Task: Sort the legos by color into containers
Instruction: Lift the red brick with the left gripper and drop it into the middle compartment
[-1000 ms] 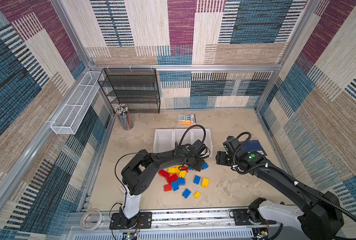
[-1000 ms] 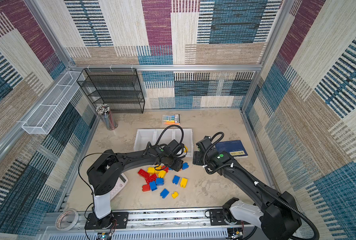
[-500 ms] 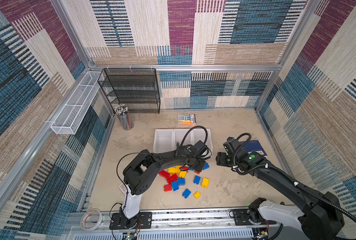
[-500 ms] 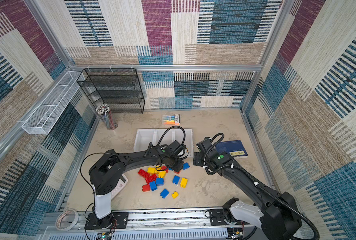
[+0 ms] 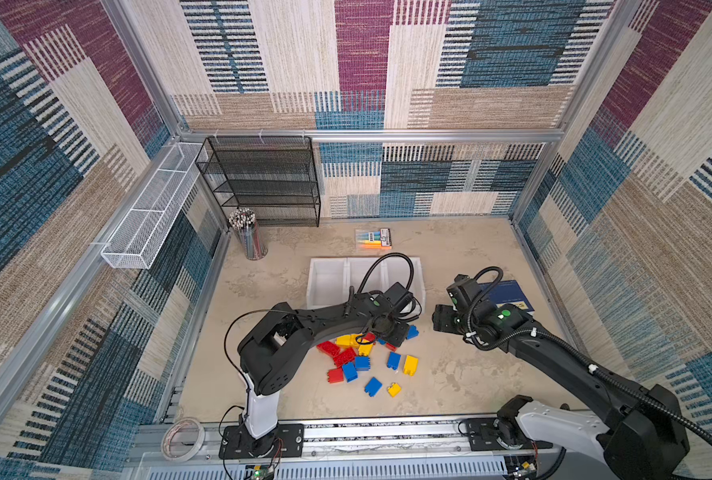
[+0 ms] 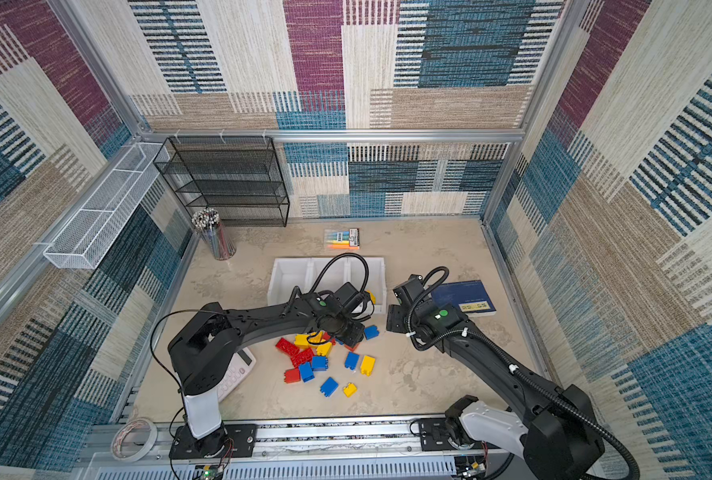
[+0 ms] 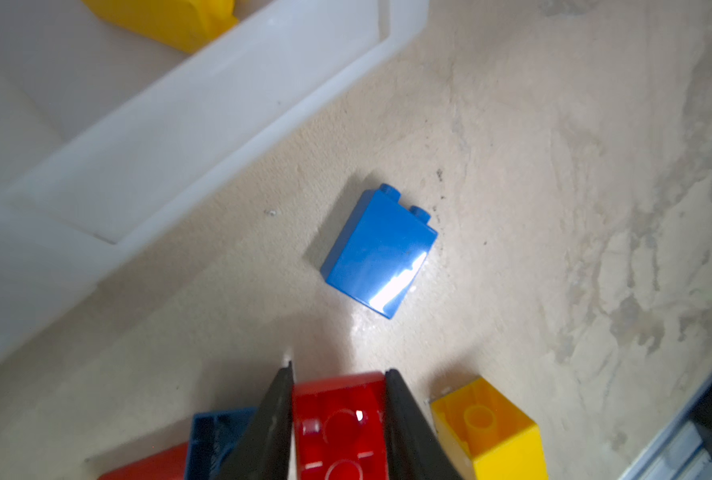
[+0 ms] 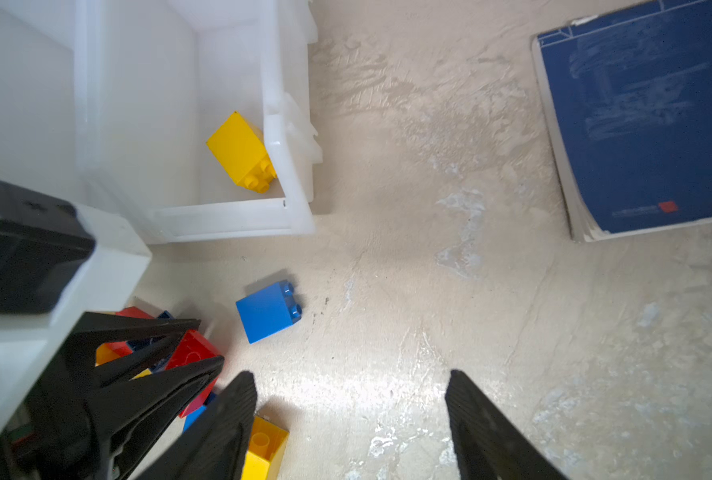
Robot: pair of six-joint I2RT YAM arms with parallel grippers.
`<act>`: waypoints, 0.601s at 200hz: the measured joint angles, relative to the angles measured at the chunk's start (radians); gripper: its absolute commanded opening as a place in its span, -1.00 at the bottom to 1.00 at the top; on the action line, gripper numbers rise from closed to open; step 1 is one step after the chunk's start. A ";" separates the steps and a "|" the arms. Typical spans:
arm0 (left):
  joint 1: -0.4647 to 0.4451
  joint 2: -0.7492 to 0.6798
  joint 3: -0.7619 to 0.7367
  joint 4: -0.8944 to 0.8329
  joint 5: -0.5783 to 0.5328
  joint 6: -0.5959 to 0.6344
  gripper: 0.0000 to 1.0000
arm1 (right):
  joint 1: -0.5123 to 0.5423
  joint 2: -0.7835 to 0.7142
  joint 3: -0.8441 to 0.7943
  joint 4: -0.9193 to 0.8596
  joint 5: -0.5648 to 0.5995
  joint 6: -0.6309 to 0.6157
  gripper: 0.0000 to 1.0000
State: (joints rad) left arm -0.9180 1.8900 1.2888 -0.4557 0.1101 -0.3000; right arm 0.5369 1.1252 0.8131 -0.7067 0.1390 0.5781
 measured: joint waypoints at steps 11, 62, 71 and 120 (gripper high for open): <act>0.001 -0.014 0.011 -0.006 0.001 0.000 -0.48 | 0.000 0.000 0.006 -0.004 0.001 0.000 0.49; 0.093 -0.093 0.079 -0.013 0.023 0.008 -0.49 | -0.002 0.000 0.056 -0.023 0.012 -0.001 0.48; 0.124 -0.104 0.091 -0.013 0.022 0.013 -0.49 | -0.003 0.000 0.062 -0.024 0.016 -0.001 0.48; 0.294 -0.042 0.208 -0.019 0.015 0.074 -0.50 | -0.006 -0.003 0.063 -0.029 0.026 -0.004 0.46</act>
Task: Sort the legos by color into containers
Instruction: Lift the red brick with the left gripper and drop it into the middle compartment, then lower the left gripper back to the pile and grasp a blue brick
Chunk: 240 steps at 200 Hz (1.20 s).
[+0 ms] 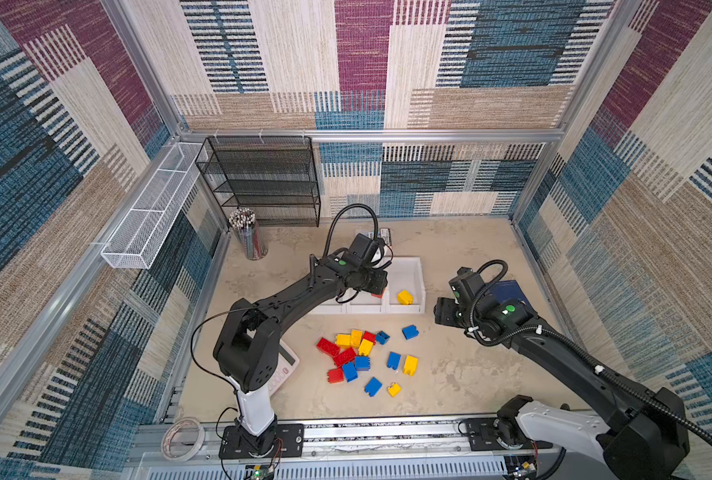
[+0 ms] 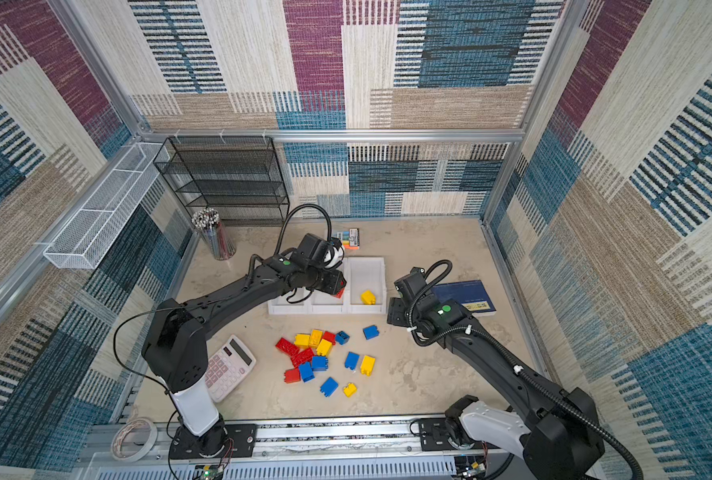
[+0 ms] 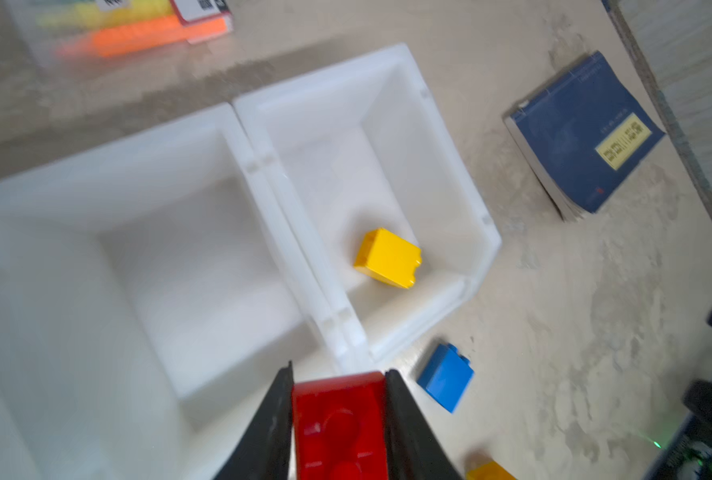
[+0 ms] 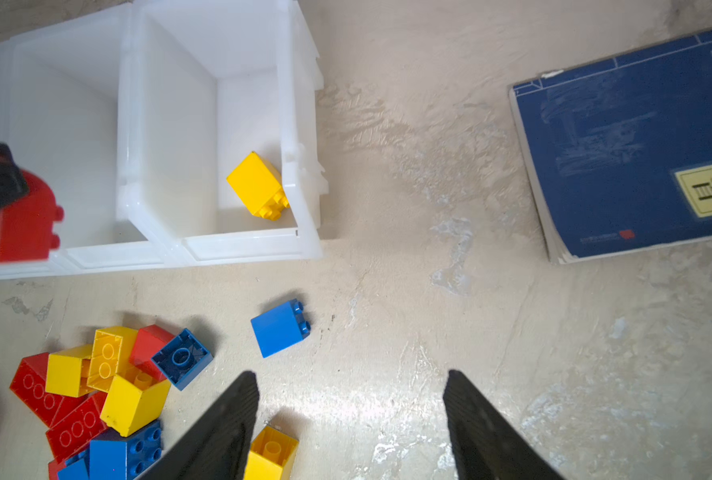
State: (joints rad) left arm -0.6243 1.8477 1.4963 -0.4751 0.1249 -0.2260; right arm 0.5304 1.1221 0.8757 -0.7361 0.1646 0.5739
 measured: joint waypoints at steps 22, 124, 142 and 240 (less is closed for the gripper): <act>0.029 0.068 0.064 -0.029 -0.014 0.035 -0.50 | 0.000 -0.017 -0.009 -0.005 0.000 0.001 0.46; 0.054 0.093 0.074 -0.057 -0.022 0.053 0.13 | 0.000 -0.045 -0.010 -0.032 0.003 0.011 0.49; 0.054 0.043 0.047 -0.051 -0.021 0.052 0.14 | 0.000 -0.045 -0.010 -0.033 0.003 0.011 0.49; 0.052 -0.412 -0.484 -0.039 -0.014 -0.036 0.17 | 0.000 -0.073 -0.068 -0.029 -0.016 0.028 0.48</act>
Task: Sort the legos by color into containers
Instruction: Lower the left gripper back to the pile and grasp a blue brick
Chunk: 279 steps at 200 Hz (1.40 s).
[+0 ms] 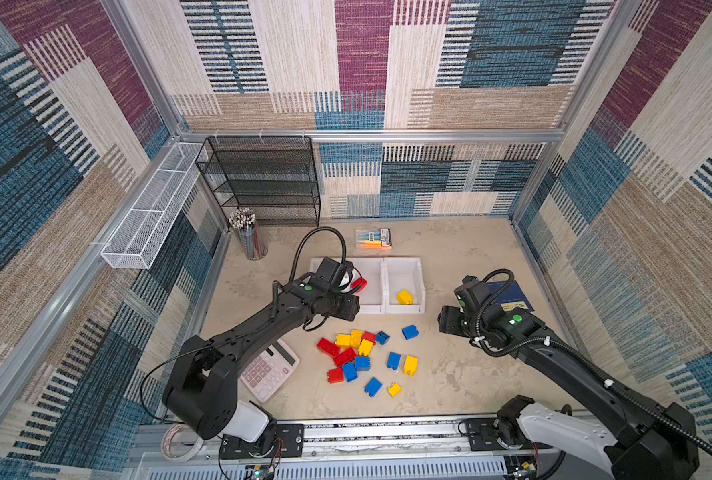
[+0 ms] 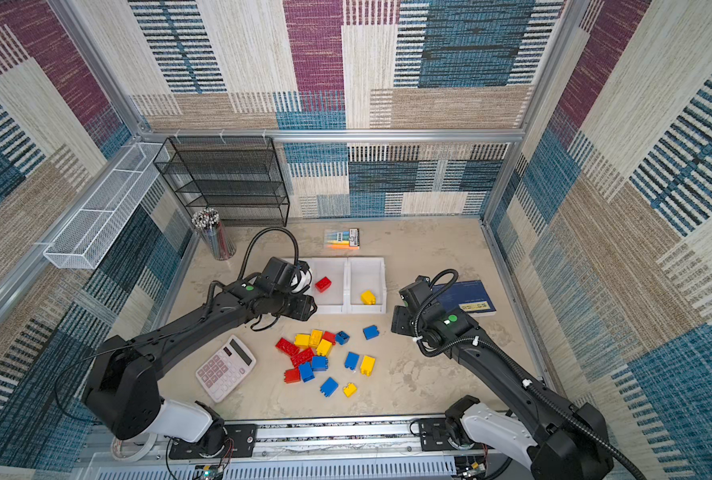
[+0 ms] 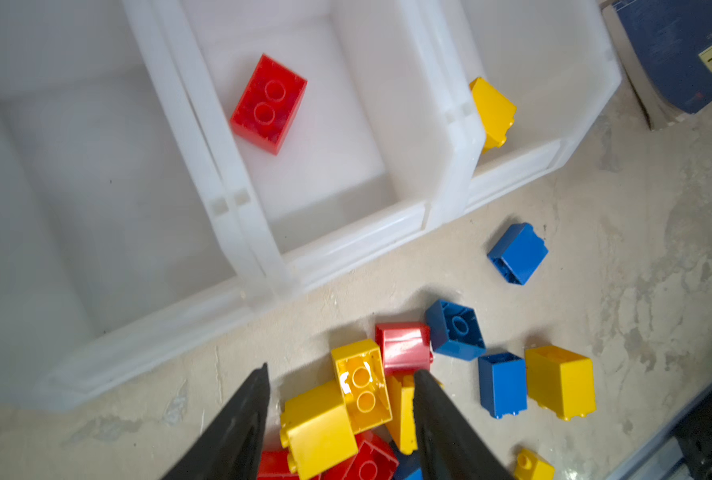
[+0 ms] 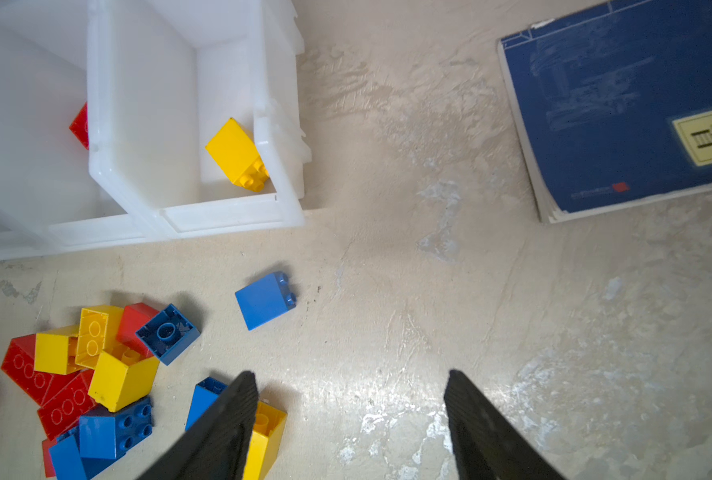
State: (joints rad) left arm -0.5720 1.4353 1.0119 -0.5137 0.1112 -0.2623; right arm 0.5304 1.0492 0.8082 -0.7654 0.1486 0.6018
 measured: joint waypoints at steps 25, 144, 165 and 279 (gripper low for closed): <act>-0.001 -0.092 -0.104 -0.002 -0.002 -0.058 0.18 | 0.000 0.022 0.000 0.020 -0.018 -0.001 0.48; -0.024 -0.114 -0.205 -0.024 -0.028 -0.120 0.18 | 0.000 0.079 0.010 0.065 -0.051 -0.024 0.46; -0.037 -0.100 -0.210 -0.025 -0.029 -0.124 0.18 | 0.000 0.085 0.012 0.069 -0.063 -0.024 0.46; -0.198 -0.133 -0.247 -0.066 -0.078 -0.206 0.16 | 0.000 0.078 0.000 0.072 -0.062 -0.024 0.46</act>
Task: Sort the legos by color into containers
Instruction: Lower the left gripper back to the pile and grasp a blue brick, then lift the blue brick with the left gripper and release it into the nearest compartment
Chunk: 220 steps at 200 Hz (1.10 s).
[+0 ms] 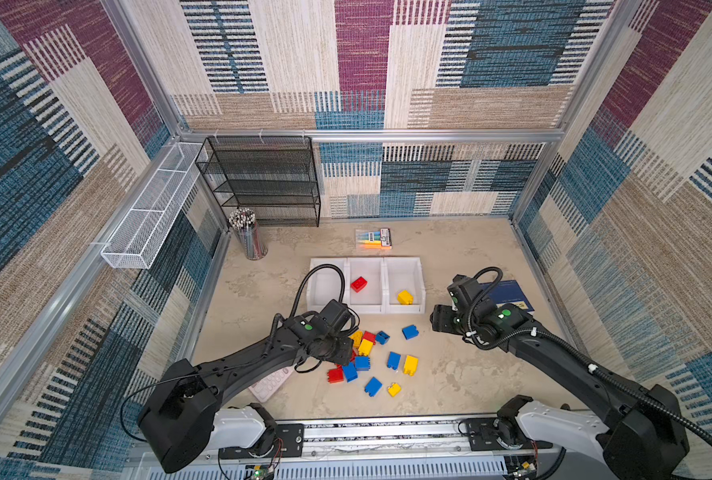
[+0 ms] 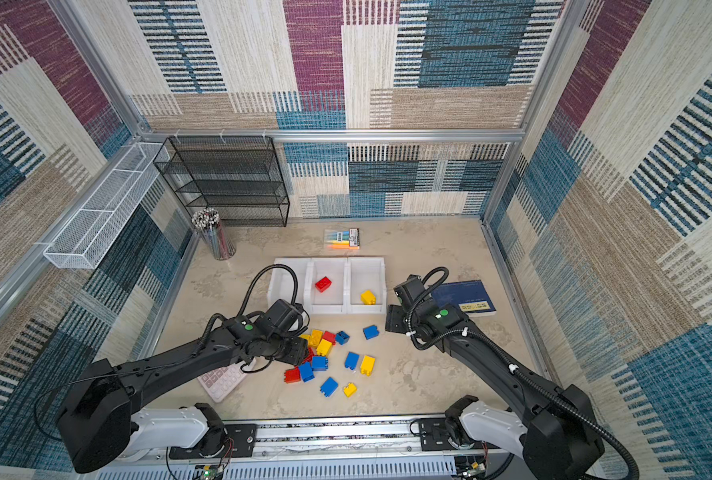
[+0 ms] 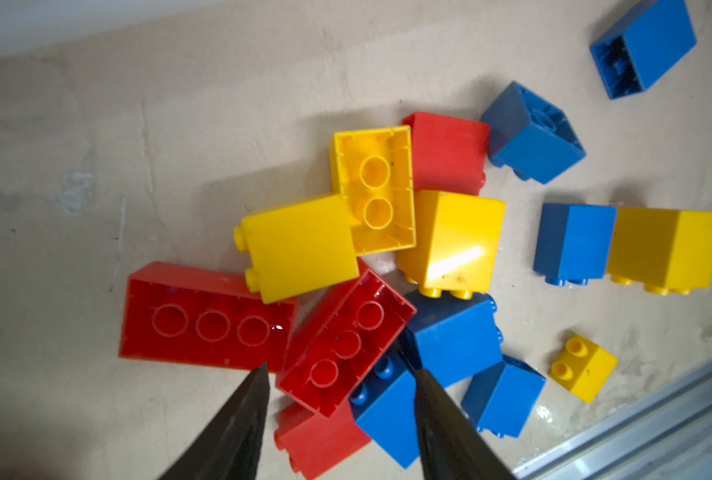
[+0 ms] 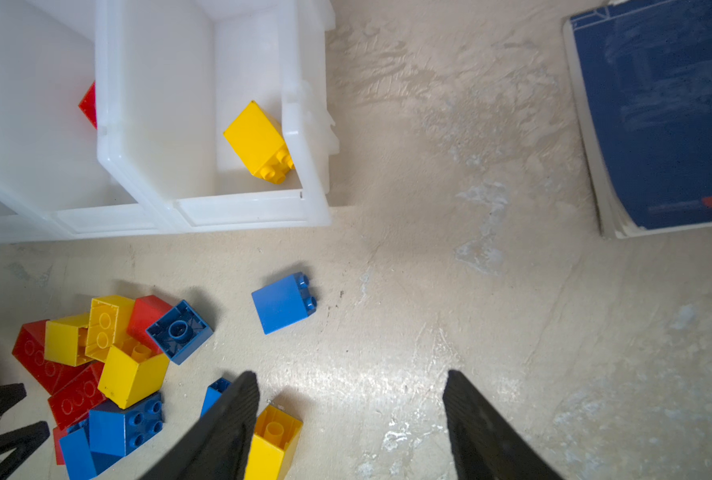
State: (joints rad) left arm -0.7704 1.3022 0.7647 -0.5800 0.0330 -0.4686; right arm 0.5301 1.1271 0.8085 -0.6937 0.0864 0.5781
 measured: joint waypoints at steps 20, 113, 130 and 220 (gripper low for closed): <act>-0.028 -0.010 -0.009 -0.004 0.003 -0.024 0.14 | 0.000 0.000 -0.003 0.003 0.000 0.000 0.46; -0.127 0.001 -0.041 -0.018 0.027 -0.108 0.11 | 0.000 -0.013 -0.017 0.016 -0.007 0.000 0.46; -0.141 0.023 -0.031 -0.016 0.030 -0.108 0.11 | 0.000 -0.013 -0.017 0.016 -0.007 0.001 0.46; -0.170 0.114 0.015 -0.007 0.030 -0.109 0.14 | 0.000 -0.019 -0.019 0.016 -0.007 0.001 0.46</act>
State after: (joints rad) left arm -0.9401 1.4162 0.7799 -0.5873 0.0628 -0.5781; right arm 0.5301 1.1076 0.7898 -0.6781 0.0795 0.5793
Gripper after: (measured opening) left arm 0.568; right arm 0.732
